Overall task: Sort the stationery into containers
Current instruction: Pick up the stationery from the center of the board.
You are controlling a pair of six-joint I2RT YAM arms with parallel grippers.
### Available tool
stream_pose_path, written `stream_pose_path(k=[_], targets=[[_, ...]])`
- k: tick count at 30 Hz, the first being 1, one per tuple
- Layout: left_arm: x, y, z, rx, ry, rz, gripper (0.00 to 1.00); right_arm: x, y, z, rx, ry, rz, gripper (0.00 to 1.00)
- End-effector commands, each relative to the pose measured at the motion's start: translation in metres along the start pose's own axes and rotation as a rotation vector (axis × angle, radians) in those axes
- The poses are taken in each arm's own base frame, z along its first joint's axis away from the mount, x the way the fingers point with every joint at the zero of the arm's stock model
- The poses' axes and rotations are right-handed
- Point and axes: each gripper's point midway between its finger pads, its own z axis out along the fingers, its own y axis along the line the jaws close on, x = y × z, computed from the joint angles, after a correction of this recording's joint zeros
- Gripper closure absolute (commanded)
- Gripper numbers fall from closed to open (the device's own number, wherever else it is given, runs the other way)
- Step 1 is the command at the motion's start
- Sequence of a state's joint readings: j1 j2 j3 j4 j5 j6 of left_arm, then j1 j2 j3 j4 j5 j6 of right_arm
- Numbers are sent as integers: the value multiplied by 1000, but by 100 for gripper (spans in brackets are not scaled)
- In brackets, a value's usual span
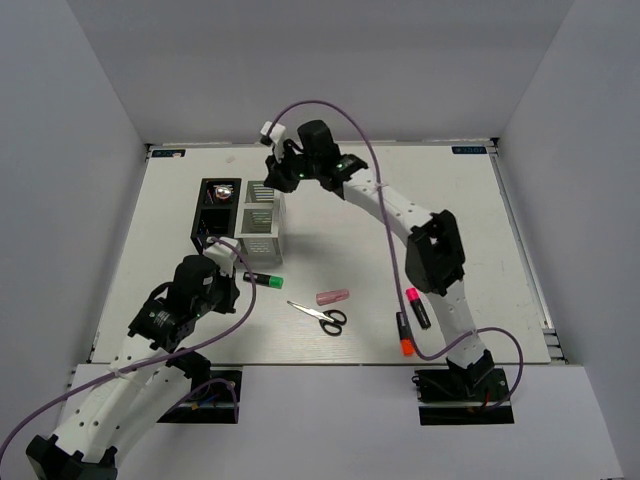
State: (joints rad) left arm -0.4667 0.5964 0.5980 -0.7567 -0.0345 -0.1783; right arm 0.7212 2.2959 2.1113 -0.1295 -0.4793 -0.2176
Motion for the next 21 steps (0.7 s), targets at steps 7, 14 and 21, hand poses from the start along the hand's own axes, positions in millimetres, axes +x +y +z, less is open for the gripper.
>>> stream_pose_path(k=[7, 14, 21], targets=[[-5, -8, -1, 48, -26, 4, 52, 86, 112, -194, -171, 515, -17, 71], [-4, 0, 0, -4, -10, -17, 0, 155, 168, -230, -287, 604, 64, 71], [-5, 12, -2, -72, -31, -30, 1, 191, 193, -218, -522, 402, -269, 46]])
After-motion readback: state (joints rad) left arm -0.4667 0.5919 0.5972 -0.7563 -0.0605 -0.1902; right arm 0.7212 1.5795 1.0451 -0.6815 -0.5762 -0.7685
